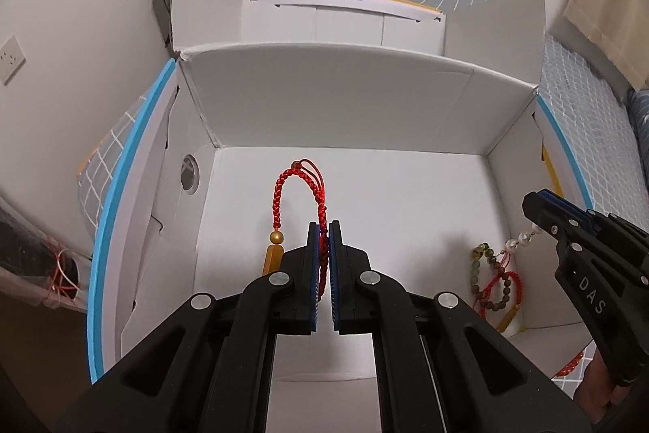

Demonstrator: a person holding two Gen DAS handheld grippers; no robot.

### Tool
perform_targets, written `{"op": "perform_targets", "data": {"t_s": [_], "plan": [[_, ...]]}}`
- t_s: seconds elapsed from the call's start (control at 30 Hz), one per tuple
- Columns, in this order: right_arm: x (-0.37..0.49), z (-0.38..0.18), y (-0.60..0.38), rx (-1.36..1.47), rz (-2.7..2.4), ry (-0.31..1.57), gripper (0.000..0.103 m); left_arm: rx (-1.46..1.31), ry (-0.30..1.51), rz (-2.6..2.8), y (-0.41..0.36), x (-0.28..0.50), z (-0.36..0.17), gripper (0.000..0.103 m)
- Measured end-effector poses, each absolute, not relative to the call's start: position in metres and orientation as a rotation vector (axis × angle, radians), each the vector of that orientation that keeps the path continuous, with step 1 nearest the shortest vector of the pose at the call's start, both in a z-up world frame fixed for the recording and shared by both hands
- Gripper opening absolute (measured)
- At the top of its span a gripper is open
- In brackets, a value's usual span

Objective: Organize jewelry
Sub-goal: 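Open the left tool and the right tool to drop both items into the box, then move both open tools over the red bead and multicolour bracelets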

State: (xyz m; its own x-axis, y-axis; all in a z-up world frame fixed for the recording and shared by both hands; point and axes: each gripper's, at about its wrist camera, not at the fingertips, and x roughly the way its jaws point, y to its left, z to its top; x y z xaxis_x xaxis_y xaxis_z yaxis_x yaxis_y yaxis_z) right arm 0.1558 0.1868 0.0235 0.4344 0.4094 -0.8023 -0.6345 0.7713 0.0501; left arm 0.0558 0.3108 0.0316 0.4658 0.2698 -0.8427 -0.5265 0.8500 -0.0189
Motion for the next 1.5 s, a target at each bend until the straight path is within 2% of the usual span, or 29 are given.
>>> {"op": "perform_targets", "data": {"t_s": [0.07,0.13,0.17,0.2,0.27,0.3,0.37,0.4,0.43,0.5,0.57,0.77,1.17,1.5], "plan": [[0.155,0.022,0.185,-0.272,0.664,0.916,0.013,-0.306,0.97,0.506,0.312,0.054,0.031,0.008],[0.154,0.026,0.182,-0.247,0.684,0.92,0.027,-0.312,0.959,0.511,0.312,0.051,0.033,0.008],[0.153,0.029,0.178,-0.228,0.693,0.912,0.042,-0.31,0.954,0.513,0.311,0.051,0.035,0.011],[0.153,0.032,0.176,-0.216,0.697,0.903,0.048,-0.306,0.949,0.519,0.31,0.05,0.036,0.014],[0.152,0.042,0.168,-0.196,0.697,0.878,0.054,-0.303,0.926,0.528,0.307,0.046,0.041,0.032],[0.151,0.047,0.163,-0.191,0.696,0.863,0.064,-0.305,0.912,0.529,0.305,0.043,0.045,0.038],[0.149,0.059,0.151,-0.179,0.681,0.813,0.075,-0.309,0.883,0.524,0.301,0.04,0.053,0.055],[0.149,0.065,0.145,-0.173,0.671,0.791,0.081,-0.305,0.873,0.524,0.299,0.04,0.056,0.06],[0.15,0.069,0.139,-0.173,0.666,0.776,0.084,-0.299,0.857,0.524,0.294,0.038,0.061,0.069],[0.151,0.079,0.122,-0.183,0.663,0.737,0.092,-0.292,0.829,0.51,0.286,0.037,0.07,0.076],[0.155,0.085,0.101,-0.207,0.64,0.704,0.094,-0.286,0.806,0.488,0.274,0.037,0.079,0.086],[0.191,0.089,0.021,-0.185,0.496,0.707,0.096,-0.248,0.757,0.387,0.226,0.046,0.098,0.097],[0.25,0.054,-0.125,-0.085,0.25,0.799,0.096,-0.147,0.826,0.121,0.091,0.1,0.084,0.097],[0.284,0.007,-0.204,-0.015,0.12,0.883,0.096,-0.083,0.955,-0.041,0.0,0.132,0.019,0.097]]}}
